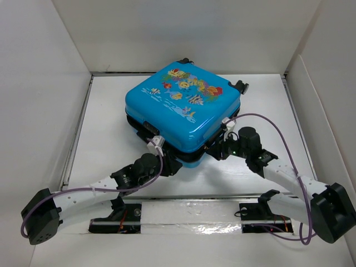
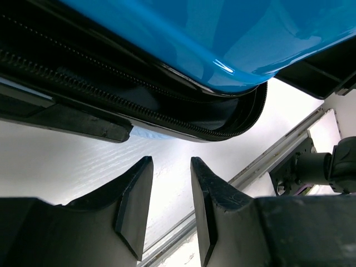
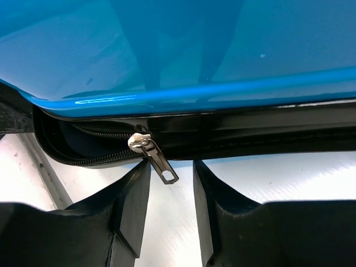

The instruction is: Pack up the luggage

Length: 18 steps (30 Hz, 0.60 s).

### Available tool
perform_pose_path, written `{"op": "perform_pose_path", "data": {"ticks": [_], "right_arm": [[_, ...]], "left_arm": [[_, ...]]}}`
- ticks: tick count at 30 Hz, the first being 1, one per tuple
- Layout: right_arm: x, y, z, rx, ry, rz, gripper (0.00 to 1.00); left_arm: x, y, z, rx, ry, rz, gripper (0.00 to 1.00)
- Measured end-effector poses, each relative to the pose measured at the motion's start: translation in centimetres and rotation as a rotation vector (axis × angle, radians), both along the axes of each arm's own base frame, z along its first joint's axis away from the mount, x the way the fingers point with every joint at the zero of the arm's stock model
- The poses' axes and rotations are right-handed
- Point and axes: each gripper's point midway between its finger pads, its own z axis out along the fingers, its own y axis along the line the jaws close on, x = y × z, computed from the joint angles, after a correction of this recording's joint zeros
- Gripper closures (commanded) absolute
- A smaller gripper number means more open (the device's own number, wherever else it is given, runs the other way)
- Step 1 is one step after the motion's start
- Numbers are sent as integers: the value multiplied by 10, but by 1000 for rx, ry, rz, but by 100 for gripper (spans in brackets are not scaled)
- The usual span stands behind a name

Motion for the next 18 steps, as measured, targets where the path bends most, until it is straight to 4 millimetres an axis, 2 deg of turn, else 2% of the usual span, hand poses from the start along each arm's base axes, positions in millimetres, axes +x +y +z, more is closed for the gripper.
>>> {"op": "perform_pose_path", "data": {"ticks": [4, 7, 8, 10, 15, 18], "right_arm": [[1, 2, 4, -7, -2, 15, 63], [1, 4, 1, -16, 6, 33, 82], [-1, 6, 1, -15, 11, 44, 93], [-5, 8, 0, -17, 13, 63, 100], [-7, 11, 1, -32, 12, 64, 100], [-15, 14, 2, -56, 4, 65, 100]], "left_arm": [[1, -2, 0, 8, -3, -4, 71], [2, -3, 0, 15, -4, -6, 71], [3, -4, 0, 17, -4, -7, 71], [3, -4, -1, 24, -5, -9, 72], [7, -8, -4, 42, -7, -14, 74], [9, -11, -6, 54, -7, -15, 74]]}}
